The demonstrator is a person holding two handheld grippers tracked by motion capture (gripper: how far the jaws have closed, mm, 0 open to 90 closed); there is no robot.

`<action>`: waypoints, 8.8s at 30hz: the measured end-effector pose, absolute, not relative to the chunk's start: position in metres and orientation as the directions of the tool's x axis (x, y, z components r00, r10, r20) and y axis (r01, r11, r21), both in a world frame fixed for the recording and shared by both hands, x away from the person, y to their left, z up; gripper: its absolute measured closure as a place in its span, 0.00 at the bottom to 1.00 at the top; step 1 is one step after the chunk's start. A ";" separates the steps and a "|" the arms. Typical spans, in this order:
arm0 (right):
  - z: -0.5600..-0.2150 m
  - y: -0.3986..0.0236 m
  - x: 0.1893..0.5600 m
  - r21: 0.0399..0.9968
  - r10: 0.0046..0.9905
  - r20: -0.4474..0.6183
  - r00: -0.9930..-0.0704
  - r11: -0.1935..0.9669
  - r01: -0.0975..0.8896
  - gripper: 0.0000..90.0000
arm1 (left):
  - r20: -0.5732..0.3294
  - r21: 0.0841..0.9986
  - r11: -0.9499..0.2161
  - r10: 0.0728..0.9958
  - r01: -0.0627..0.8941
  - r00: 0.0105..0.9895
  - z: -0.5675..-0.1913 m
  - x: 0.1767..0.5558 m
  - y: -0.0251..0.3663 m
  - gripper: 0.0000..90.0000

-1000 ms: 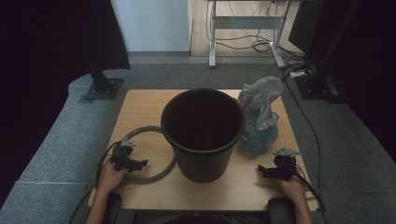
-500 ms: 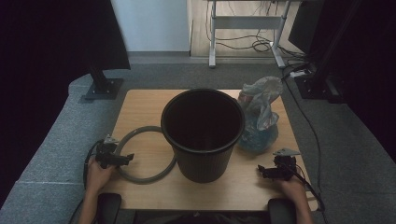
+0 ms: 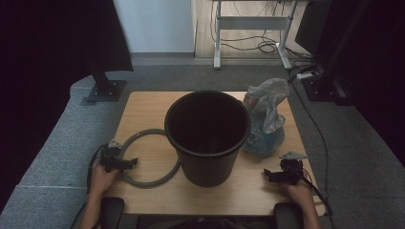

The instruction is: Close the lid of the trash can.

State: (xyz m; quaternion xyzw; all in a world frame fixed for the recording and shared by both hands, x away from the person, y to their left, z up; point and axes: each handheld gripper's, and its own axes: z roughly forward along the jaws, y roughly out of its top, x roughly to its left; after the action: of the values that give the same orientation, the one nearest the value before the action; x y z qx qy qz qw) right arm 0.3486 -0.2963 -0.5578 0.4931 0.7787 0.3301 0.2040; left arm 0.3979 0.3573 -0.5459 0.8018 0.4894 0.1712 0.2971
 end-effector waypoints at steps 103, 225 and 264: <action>-0.558 -0.296 0.348 0.715 0.901 0.006 -0.433 0.299 0.632 0.00 | -0.217 0.576 -0.220 0.887 0.787 0.407 -0.427 0.418 0.398 0.88; -0.558 -0.296 0.348 0.715 0.901 0.008 -0.434 0.298 0.632 0.00 | -0.161 0.657 -0.424 0.728 0.623 0.666 -0.274 0.466 0.207 0.87; -0.558 -0.296 0.348 0.715 0.901 0.008 -0.434 0.298 0.632 0.00 | -0.102 0.648 -0.517 0.669 0.560 0.736 -0.276 0.466 0.155 0.68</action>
State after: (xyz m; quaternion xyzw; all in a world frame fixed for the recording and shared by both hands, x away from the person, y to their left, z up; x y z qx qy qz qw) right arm 0.3480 -0.2963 -0.5577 0.4915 0.7797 0.3305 0.2033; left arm 0.4661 0.1550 -0.2761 0.8672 0.3543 0.0802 0.3407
